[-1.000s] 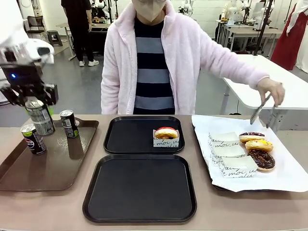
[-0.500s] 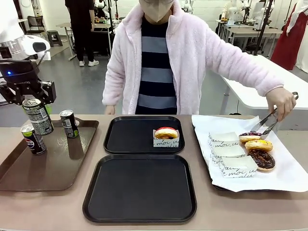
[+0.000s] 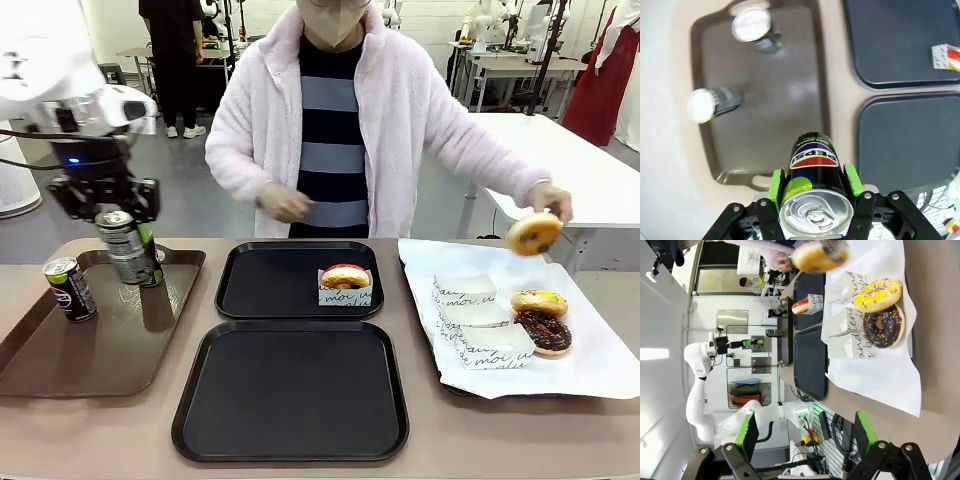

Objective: Set up donuts and drinks on trays.
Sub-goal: Pick up one Pepsi coke and place it on the Flat Tray.

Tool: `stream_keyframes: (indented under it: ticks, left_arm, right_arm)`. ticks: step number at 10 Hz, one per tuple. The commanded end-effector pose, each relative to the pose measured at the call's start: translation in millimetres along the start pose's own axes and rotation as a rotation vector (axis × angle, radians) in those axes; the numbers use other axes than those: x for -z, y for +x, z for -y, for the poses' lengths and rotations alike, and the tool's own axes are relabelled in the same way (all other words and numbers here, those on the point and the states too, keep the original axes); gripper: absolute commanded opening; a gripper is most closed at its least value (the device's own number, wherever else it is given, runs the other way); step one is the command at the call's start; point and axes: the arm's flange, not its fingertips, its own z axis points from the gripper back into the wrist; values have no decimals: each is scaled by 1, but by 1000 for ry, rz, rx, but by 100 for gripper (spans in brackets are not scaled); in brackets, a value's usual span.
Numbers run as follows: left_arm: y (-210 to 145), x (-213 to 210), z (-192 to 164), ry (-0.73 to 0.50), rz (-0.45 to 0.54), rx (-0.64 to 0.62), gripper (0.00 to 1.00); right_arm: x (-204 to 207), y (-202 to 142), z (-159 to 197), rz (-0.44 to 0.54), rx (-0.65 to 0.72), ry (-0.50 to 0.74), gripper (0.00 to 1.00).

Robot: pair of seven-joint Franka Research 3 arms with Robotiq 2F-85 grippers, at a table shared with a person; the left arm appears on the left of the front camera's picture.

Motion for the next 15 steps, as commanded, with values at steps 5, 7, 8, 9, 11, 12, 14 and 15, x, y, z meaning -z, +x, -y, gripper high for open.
stream_keyframes:
  ticks: [5,7,8,9,11,12,14,15]
  left_arm:
    - [61,39,113,2,-14,83,58]
    - [72,54,139,29,10,109,58]
    - [80,60,150,29,16,109,58]
    - [85,66,157,34,25,113,58]
    - [93,77,166,42,32,116,58]
    - [93,80,167,40,26,118,58]
    - [85,75,161,52,-14,117,58]
    - [52,52,135,90,-132,155,58]
  right_arm:
    - [-1,-2,1,-11,6,3,100]
    - [-1,-2,1,-11,6,3,100]
    - [-1,-2,1,-11,6,3,100]
    - [-1,-2,1,-11,6,3,100]
    - [-1,-2,1,-11,6,3,100]
    - [-1,-2,1,-11,6,3,100]
    - [-1,-2,1,-11,6,3,100]
    - [-1,-2,1,-11,6,3,100]
